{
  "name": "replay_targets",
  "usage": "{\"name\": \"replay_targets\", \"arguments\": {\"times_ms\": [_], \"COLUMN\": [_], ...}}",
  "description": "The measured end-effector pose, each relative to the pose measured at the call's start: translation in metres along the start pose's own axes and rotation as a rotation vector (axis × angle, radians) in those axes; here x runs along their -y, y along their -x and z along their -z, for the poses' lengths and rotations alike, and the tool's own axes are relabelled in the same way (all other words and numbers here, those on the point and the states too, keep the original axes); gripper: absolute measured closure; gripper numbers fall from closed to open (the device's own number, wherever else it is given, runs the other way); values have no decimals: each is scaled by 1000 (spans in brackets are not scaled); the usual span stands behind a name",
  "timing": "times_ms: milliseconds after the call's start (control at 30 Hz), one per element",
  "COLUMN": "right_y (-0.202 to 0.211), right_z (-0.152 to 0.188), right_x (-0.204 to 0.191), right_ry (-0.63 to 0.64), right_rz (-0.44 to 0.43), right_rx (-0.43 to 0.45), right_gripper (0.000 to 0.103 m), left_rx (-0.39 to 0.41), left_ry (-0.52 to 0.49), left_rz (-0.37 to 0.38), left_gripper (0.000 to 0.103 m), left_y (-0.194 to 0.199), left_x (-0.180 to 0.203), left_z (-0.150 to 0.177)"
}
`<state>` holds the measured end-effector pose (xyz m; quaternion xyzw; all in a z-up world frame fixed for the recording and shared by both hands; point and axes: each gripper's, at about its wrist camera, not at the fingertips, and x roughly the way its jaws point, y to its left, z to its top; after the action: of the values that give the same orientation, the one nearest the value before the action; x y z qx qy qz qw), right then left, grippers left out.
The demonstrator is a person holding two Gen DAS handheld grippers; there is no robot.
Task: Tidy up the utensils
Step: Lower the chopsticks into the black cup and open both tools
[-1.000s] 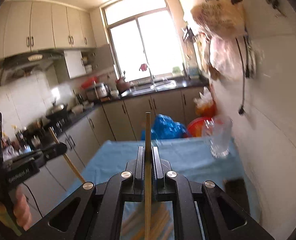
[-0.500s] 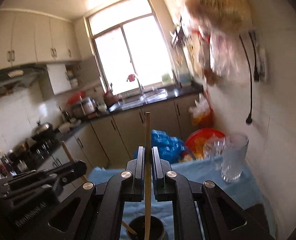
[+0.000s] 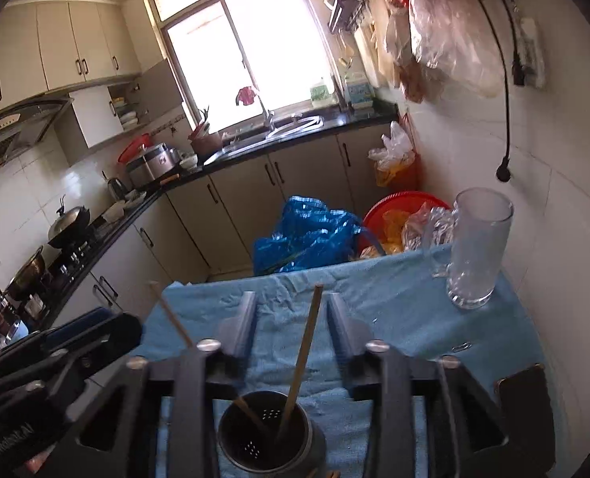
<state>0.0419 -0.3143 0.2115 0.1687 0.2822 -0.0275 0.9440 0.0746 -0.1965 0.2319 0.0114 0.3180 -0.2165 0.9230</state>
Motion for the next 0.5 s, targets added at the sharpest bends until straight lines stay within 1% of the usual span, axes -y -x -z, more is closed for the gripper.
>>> {"name": "replay_targets", "arguments": {"times_ms": [133,200,300,333,400,467,500], "right_y": [32,53,88,100,117,131,135], "right_z": [-7,-11,-11,-8,1,19,27], "right_x": [-4,-6,-5,-5,-2,5,9], "right_ry": [1,5,24,42,71,99,104], "right_rz": [0,5,18,28,46,60,62], "right_rx": [27,40,40,31,3,-58,-86], "right_gripper": [62,60,49,46,44,40,38], "left_rx": [29,42,51,46,21,-16,-48], "left_ry": [3,10,25,29,32,30,25], "left_rz": [-21,-26,-35,-35,-34,-34,-35], "left_gripper": [62,60,54,52,52,52,52], "left_y": [33,52,78,82,85,81,75], "left_x": [-10,-16,-27,-31,-35,-39,-40], "left_z": [4,11,33,41,61,84,101]}}
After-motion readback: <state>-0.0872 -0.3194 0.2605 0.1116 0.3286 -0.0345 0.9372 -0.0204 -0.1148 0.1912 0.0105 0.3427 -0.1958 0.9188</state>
